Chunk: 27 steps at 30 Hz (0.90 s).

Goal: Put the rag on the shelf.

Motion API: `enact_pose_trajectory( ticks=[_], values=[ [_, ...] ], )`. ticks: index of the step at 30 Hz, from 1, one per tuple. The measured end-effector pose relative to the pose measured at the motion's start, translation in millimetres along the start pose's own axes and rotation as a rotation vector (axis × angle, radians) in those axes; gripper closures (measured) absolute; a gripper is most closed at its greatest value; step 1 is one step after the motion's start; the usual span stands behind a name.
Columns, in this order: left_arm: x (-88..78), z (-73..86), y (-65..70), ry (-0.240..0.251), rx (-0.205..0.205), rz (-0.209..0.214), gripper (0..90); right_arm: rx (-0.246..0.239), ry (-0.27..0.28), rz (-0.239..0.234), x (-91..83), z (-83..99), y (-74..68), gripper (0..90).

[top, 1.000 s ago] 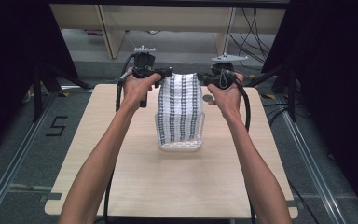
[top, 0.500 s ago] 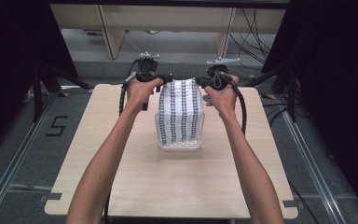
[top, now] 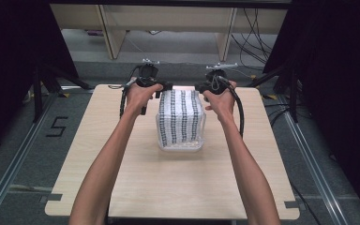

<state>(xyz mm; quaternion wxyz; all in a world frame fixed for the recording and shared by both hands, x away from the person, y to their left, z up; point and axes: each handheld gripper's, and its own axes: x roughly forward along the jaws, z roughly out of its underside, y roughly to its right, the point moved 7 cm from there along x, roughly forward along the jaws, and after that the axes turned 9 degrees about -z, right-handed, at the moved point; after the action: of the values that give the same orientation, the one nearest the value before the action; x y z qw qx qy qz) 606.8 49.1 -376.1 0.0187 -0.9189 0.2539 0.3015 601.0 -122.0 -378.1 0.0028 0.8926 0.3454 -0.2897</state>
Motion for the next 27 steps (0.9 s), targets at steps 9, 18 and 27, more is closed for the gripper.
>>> enact_pose_trajectory(
  ticks=[9,18,27],
  values=[
    [-5.2,4.8,-4.6,-0.001,-0.013,-0.013,49.2,0.02,0.02,0.007,-1.9,0.4,-0.6,60.0],
    [-15.4,11.1,-4.9,0.002,-0.01,0.015,44.9,0.023,0.013,0.008,-6.4,5.9,2.7,56.4],
    [-23.5,18.3,-3.0,-0.003,-0.019,0.037,39.8,0.012,-0.005,0.0,-16.0,9.1,3.2,53.8]
  ],
)
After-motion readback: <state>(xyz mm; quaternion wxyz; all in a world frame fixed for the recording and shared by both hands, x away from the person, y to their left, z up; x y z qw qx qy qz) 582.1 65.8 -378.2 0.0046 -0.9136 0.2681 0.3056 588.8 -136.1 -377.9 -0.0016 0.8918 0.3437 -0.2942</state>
